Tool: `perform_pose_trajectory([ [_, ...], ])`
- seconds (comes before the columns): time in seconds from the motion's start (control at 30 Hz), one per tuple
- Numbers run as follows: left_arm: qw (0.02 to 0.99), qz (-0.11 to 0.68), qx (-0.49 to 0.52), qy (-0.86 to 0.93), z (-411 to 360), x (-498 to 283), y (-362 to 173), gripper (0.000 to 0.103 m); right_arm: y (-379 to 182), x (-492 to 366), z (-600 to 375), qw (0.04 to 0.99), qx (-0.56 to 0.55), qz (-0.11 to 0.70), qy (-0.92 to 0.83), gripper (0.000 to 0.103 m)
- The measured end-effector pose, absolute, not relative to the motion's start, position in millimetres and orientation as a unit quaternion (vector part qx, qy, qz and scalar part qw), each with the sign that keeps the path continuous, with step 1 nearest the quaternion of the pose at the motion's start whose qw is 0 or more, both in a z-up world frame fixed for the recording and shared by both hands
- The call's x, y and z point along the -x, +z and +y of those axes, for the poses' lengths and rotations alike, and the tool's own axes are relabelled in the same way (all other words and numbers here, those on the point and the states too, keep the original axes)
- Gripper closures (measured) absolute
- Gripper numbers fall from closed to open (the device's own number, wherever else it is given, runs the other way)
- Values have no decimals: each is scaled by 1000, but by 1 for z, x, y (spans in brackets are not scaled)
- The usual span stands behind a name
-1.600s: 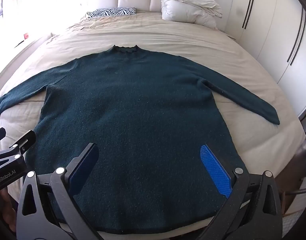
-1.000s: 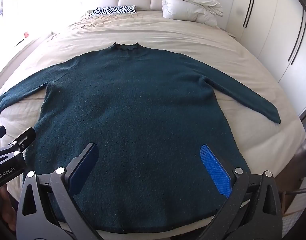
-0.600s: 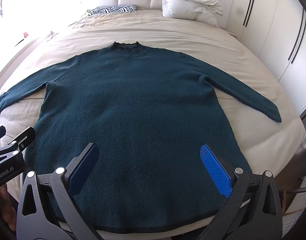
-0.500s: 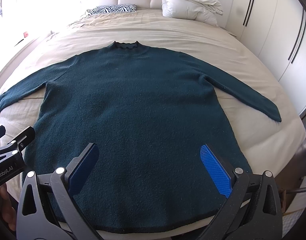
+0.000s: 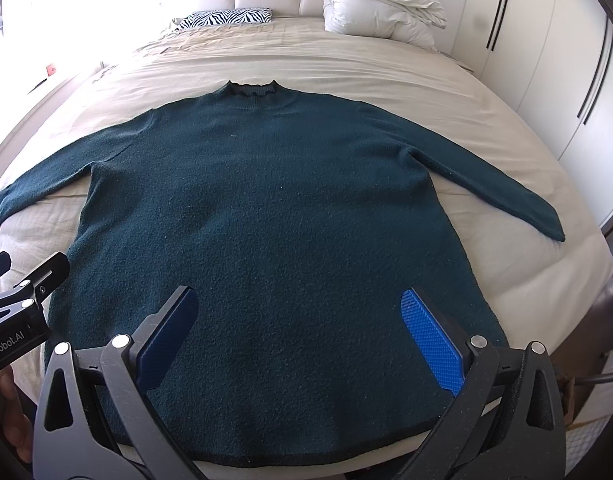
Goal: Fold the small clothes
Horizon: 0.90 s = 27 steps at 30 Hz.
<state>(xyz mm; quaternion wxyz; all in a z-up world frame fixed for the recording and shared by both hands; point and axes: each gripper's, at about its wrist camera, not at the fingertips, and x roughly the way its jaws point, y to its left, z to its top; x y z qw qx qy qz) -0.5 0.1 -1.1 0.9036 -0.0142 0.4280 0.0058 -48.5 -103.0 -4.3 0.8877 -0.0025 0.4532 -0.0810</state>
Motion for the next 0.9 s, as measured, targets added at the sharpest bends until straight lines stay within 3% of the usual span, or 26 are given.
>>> perform_pose_trajectory([
  [0.9, 903, 430, 16, 5, -4, 0, -3, 0, -7, 49, -105, 887, -1, 455, -81, 0],
])
